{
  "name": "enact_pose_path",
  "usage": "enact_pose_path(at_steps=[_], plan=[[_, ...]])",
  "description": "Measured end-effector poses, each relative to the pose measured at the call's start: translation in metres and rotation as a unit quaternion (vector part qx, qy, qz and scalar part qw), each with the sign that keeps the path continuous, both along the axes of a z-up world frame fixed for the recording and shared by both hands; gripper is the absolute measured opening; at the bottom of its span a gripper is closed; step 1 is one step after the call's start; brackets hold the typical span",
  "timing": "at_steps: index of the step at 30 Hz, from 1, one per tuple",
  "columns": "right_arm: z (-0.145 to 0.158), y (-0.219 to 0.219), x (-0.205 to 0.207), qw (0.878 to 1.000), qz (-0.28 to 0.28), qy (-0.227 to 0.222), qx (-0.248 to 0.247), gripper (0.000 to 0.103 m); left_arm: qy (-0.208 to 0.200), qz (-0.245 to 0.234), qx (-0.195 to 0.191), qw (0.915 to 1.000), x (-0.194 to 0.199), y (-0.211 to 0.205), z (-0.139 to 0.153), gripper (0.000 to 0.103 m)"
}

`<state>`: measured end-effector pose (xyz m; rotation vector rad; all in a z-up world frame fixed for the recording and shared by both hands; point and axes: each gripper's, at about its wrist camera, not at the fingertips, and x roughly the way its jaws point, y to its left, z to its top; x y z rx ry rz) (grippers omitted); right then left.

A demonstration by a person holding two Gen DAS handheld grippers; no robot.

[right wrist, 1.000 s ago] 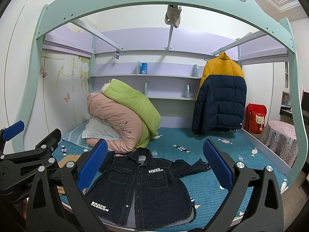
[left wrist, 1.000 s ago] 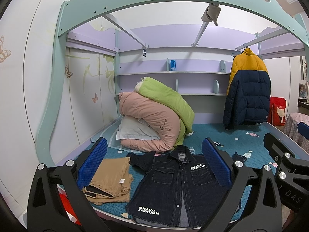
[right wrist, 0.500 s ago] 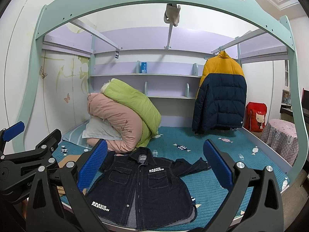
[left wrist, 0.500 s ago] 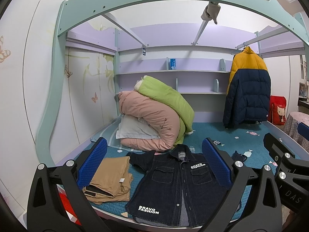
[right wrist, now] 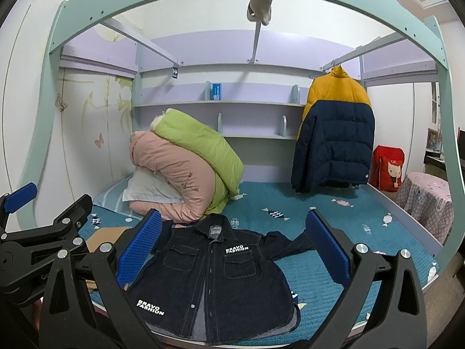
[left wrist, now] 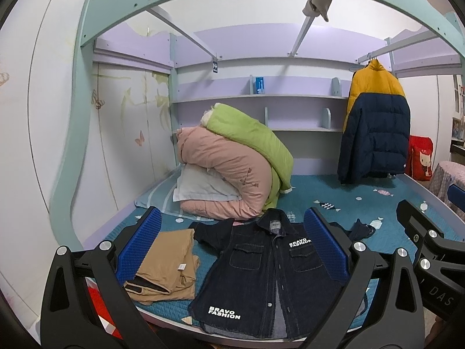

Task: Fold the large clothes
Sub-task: 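Lower both tools toward the denim shirt's sleeves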

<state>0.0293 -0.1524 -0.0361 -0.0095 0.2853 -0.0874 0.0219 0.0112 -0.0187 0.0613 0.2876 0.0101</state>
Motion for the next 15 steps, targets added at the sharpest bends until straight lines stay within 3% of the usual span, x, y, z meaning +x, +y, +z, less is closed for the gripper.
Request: enact_pose_path(at_steps=[15], plan=[[-0.042,0.001,0.079,0.997,-0.009,0.075,0.013,0.096,0.082,0.0,0.012,0.9966,0.091,-0.006,-0.044,0.099]])
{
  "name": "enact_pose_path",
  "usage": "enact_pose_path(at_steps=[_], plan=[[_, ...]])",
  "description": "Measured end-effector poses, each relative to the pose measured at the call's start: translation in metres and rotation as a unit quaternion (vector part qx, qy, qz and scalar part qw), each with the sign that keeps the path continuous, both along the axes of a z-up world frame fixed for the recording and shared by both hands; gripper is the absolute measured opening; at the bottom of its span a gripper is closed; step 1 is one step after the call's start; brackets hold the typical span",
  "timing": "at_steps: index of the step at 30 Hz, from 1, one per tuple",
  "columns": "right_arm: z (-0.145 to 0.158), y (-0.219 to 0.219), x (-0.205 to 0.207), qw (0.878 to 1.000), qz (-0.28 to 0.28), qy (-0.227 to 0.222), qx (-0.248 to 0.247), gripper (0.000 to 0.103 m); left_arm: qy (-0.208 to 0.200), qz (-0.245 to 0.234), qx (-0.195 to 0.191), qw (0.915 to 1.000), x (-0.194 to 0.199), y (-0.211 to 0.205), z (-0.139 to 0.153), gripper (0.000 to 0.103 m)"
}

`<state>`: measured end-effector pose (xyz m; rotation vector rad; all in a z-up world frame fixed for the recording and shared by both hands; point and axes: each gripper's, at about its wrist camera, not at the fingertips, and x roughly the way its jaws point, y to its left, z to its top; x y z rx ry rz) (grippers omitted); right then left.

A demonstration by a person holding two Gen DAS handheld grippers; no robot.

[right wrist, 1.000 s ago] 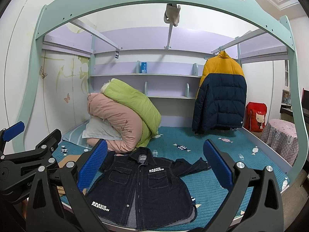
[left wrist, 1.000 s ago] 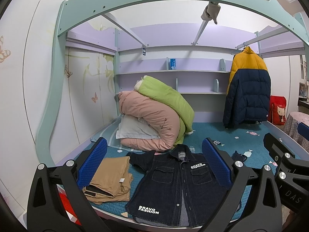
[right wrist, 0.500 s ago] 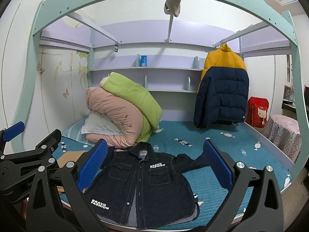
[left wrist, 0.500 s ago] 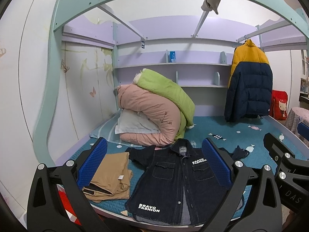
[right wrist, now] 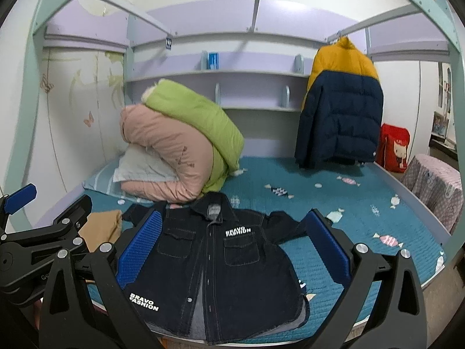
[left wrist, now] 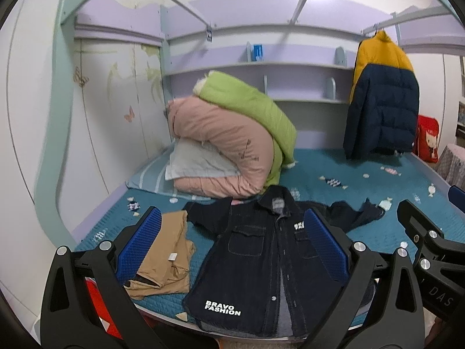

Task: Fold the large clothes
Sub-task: 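Lower both tools toward the denim shirt's sleeves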

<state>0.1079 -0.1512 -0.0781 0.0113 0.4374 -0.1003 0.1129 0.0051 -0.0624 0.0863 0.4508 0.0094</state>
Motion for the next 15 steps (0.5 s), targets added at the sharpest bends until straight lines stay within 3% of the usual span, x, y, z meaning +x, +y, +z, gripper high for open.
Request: enact_pose_path(at_steps=[8,11,15], plan=[[-0.069,0.002,0.074,0.996,-0.004,0.086,0.008,0.096,0.11,0.002,-0.013,0.9939,0.083,0.009,-0.071,0.099],[-0.105,0.004,0.104,0.991,-0.005,0.13,0.019,0.096,0.159,-0.007,-0.014,0.9872,0.118,0.016,-0.111,0.099],[-0.148,0.008,0.142,0.982,0.004,0.182,0.047,0.096,0.235,-0.019,-0.028,0.9715,0.163,0.028,-0.17,0.099]])
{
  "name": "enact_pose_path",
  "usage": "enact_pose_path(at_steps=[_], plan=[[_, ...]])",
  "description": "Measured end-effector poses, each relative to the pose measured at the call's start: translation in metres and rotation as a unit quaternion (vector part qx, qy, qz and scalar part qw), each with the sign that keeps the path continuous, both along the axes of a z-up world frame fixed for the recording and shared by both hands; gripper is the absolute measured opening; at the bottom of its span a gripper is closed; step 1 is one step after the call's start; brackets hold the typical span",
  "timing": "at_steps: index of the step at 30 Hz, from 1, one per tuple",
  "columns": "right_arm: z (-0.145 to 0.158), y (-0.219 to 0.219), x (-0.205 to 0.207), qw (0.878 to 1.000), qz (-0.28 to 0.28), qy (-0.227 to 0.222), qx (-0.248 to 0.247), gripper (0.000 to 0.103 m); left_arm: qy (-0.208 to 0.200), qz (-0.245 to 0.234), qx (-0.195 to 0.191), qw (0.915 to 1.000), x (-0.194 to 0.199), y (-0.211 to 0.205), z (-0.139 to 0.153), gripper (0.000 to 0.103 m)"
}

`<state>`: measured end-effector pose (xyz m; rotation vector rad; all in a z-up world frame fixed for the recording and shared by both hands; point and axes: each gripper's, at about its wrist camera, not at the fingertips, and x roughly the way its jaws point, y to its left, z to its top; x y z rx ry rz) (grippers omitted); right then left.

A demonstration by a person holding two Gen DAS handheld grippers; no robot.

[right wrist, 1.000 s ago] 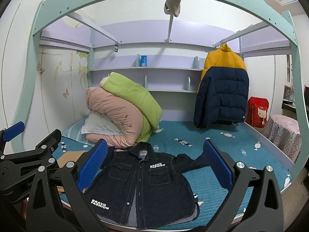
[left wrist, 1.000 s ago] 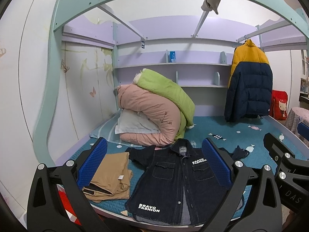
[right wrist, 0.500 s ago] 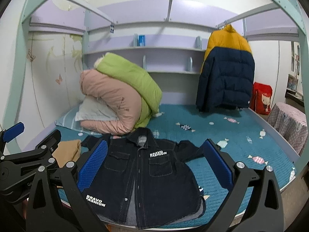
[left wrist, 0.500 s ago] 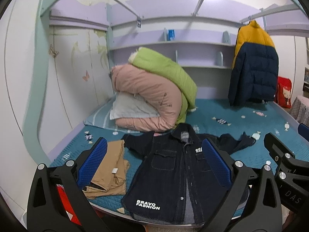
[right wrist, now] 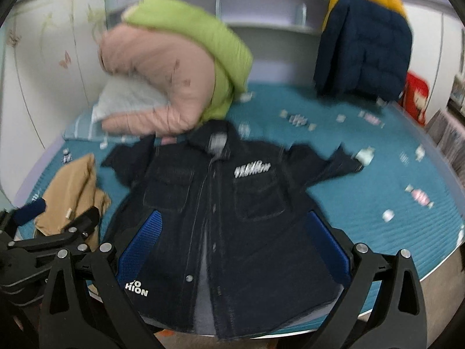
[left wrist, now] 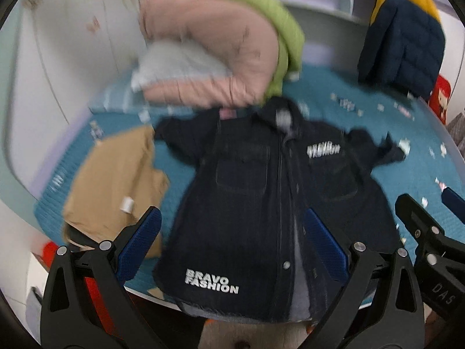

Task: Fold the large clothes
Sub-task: 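Lower both tools toward the denim shirt's sleeves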

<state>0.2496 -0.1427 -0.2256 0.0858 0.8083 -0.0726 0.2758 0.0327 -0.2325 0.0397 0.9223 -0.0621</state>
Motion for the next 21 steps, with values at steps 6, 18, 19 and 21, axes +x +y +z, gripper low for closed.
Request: enact_pose_path(at_steps=[6,18,19,21], plan=[[-0.054,0.016,0.054,0.999,0.005,0.039,0.024,0.096,0.083,-0.008,-0.063,0.9945,0.066,0.032,-0.066,0.098],[-0.115,0.032,0.177,0.998,0.01,0.053,0.012,0.096,0.107,0.065,-0.196,0.9726,0.267,0.127,-0.068,0.098],[-0.119,0.036,0.188,0.998,0.011,0.057,0.012,0.096,0.117,0.066,-0.196,0.9714,0.282,0.136,-0.07,0.098],[-0.128,0.042,0.208,0.998,0.017,0.058,0.021,0.096,0.151,0.085,-0.189,0.9667,0.312,0.158,-0.085,0.098]])
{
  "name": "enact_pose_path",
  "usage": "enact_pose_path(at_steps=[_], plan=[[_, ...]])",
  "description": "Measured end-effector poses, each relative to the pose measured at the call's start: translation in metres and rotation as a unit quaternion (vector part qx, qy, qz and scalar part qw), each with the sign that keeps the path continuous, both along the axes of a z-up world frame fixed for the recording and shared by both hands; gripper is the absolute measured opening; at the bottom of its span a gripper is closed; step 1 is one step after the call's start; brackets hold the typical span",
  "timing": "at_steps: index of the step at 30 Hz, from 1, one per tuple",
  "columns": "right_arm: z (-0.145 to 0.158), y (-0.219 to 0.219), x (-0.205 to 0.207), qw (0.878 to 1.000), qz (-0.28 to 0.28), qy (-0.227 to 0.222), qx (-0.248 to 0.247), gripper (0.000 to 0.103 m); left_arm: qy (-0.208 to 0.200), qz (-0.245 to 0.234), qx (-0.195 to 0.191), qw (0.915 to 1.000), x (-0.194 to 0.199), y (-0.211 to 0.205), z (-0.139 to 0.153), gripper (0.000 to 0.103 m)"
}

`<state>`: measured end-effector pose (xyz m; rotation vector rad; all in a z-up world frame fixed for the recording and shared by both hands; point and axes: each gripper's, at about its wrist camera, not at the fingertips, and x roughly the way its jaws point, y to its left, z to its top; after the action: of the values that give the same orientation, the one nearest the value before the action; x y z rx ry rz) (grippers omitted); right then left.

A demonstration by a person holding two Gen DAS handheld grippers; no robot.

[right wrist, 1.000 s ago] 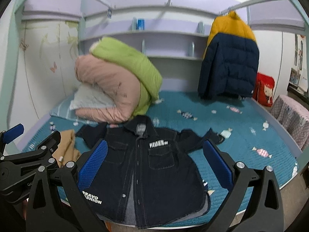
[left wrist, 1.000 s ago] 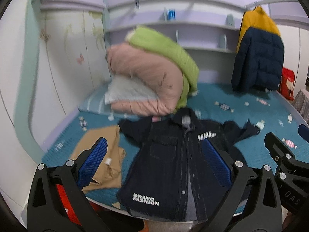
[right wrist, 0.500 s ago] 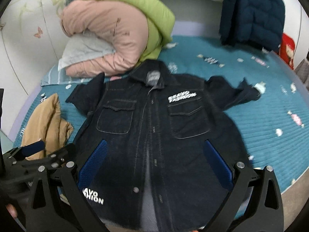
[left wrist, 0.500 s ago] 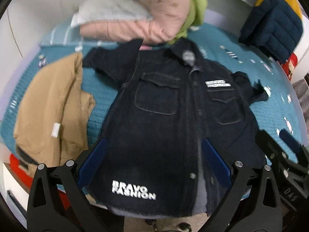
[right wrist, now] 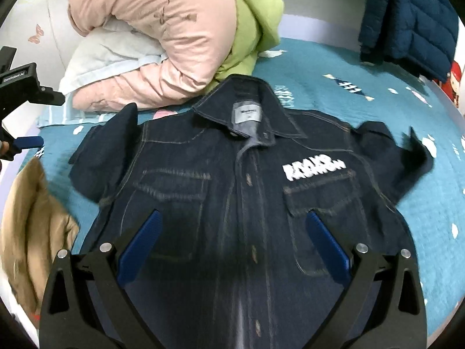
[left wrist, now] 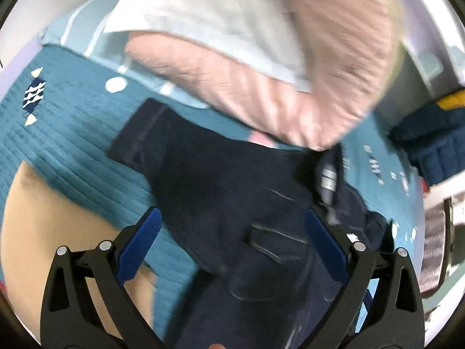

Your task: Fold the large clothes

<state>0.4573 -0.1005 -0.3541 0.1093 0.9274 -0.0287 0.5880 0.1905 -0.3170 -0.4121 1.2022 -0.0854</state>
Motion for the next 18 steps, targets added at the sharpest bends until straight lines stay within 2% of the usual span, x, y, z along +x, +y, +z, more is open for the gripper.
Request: enact_pose_path(at_steps=[3,6,9,12,18], plan=[[-0.012,0.011,0.017,1.0,0.008,0.007,0.0,0.096,0.071,0.016,-0.016,0.9972,0.034,0.029,-0.034,0.098],[-0.026,0.022,0.028,1.0,0.021,0.016,0.0,0.096,0.133,0.057,-0.043,0.9885,0.052,0.061,-0.069,0.098],[-0.038,0.029,0.033,0.999,0.029,0.025,-0.003,0.096,0.154,0.091,-0.076,0.981,0.063,0.079,-0.095,0.098],[-0.046,0.03,0.037,0.999,0.033,0.029,-0.006,0.096,0.166,0.103,-0.098,0.9757,0.073,0.086,-0.115,0.098],[-0.053,0.029,0.039,0.999,0.034,0.03,-0.005,0.096,0.159,0.137,-0.08,0.9744,0.079,0.097,-0.148,0.097]])
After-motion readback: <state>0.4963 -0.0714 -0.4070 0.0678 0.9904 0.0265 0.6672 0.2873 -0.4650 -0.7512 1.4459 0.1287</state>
